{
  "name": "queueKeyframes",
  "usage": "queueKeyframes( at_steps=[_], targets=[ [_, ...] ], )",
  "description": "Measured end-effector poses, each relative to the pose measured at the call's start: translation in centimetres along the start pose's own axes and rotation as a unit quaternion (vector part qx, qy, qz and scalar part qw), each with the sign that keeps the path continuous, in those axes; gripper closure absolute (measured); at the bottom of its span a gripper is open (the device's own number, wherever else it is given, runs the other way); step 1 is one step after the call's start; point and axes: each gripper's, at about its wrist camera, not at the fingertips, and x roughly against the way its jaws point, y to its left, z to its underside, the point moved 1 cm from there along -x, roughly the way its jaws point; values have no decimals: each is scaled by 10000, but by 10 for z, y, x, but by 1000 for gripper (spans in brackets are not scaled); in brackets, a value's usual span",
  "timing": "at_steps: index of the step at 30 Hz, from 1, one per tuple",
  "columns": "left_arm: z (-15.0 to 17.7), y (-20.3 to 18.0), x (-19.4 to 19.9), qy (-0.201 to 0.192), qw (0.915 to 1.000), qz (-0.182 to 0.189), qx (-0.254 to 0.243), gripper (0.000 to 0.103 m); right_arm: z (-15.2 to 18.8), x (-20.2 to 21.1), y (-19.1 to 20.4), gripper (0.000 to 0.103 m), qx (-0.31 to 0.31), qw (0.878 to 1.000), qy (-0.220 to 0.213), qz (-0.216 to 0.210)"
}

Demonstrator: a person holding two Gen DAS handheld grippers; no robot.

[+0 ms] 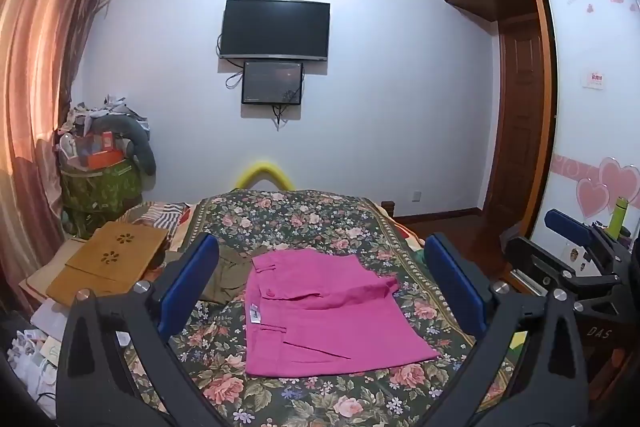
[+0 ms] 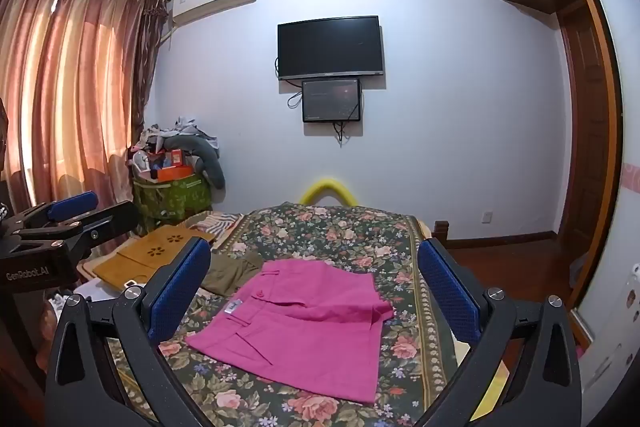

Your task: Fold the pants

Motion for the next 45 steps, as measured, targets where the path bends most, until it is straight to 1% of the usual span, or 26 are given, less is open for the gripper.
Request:
queueKeyframes(
  at_steps=[3,5,6,16,22,39,45],
  targets=[
    [0,0,-3,52,10000,70,3,0,0,0,0,0,-9,10000,-5,-5],
    [1,6,0,-45,10000,31,46,0,0,0,0,0,-13,10000,-4,-12],
    [1,2,1,-77,10000,-17,-21,0,0,1,0,0,-12,10000,-8,-14],
    [5,1,-7,9,10000,-87,-42,0,-2,1,1,0,-36,10000,0,-36],
    [9,-2,-13,43,9999,-130,-57,0,2,0,1,0,-43,10000,11,-28],
    [3,4,-13,88,9999,-104,72,0,3,-1,-3,0,-46,10000,53,-21],
    [3,5,-15,98,9998,-179,43,0,1,-2,-2,0,-37,10000,84,8]
  ],
)
